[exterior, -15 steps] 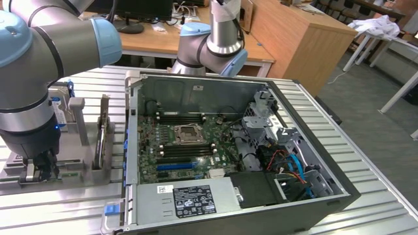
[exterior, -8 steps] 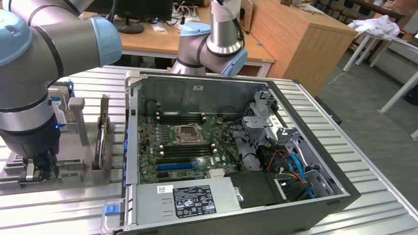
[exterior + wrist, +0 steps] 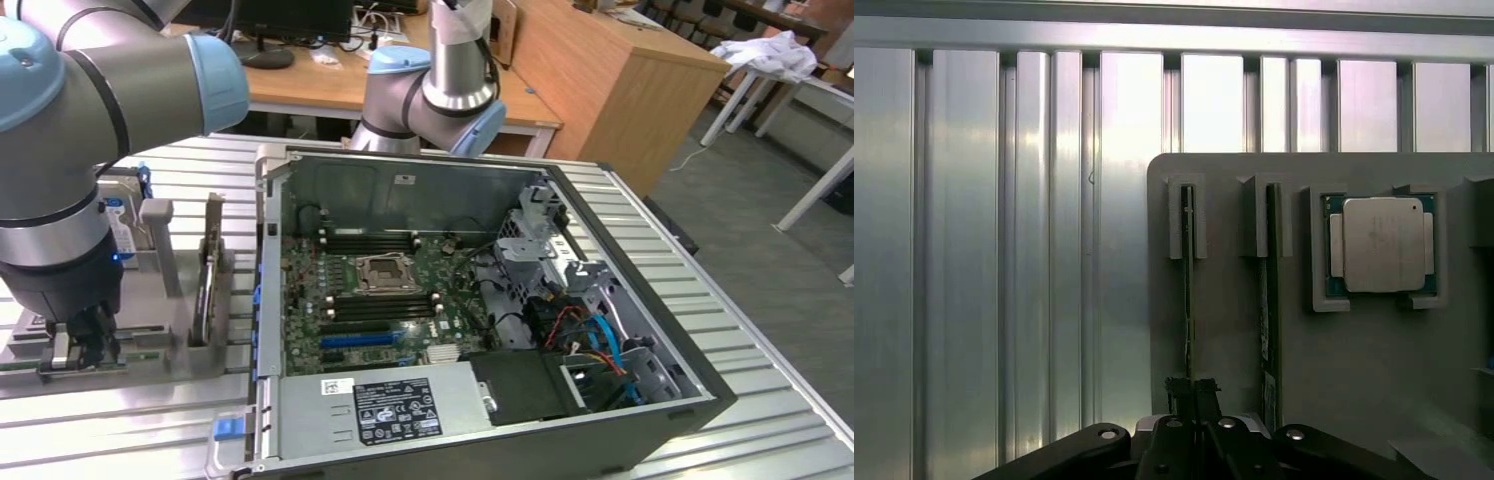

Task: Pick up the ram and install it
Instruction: 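Pick up the ram and move it above insertion slot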

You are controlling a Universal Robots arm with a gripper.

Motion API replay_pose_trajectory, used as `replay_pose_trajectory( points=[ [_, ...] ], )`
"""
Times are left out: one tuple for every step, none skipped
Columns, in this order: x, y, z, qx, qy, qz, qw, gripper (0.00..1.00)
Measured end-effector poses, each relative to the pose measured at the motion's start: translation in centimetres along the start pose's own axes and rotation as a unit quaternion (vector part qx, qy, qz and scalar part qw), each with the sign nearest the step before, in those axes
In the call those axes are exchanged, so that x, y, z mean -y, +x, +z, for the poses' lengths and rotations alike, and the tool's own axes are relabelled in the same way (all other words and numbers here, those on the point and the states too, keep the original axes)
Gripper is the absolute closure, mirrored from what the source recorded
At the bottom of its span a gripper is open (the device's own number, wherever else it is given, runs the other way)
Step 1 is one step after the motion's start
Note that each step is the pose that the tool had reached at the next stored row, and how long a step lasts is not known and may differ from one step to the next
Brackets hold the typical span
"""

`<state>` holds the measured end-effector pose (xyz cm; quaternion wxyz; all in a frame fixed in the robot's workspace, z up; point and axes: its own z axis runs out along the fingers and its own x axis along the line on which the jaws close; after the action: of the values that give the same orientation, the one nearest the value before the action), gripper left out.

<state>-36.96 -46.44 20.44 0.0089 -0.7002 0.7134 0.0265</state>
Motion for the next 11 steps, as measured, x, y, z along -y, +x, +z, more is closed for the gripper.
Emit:
replay_pose_trajectory(
  points=[
    [0.00, 0.00, -0.02, 0.0000, 0.0000, 0.000, 1.0000, 0.88],
    [0.00, 0.00, -0.04, 0.0000, 0.0000, 0.000, 1.0000, 0.88],
    [0.00, 0.00, -0.07, 0.0000, -0.0001, 0.000, 1.0000, 0.88],
    [0.00, 0.00, -0.10, 0.0000, -0.0001, 0.000, 1.0000, 0.88],
    [-0.01, -0.01, -0.13, 0.0000, -0.0001, 0.000, 1.0000, 0.88],
    [0.00, -0.01, -0.17, -0.0001, -0.0001, 0.000, 1.0000, 0.88],
    [-0.01, -0.01, -0.21, 0.0000, -0.0001, 0.000, 1.0000, 0.88],
    [-0.01, -0.01, -0.26, -0.0001, -0.0001, 0.000, 1.0000, 0.88],
    [-0.01, -0.01, -0.31, 0.0000, -0.0001, 0.000, 1.0000, 0.88],
    [-0.01, -0.01, -0.36, -0.0001, -0.0001, -0.001, 1.0000, 0.88],
    [-0.01, -0.02, -0.41, -0.0001, -0.0001, -0.001, 1.0000, 0.88]
  ],
)
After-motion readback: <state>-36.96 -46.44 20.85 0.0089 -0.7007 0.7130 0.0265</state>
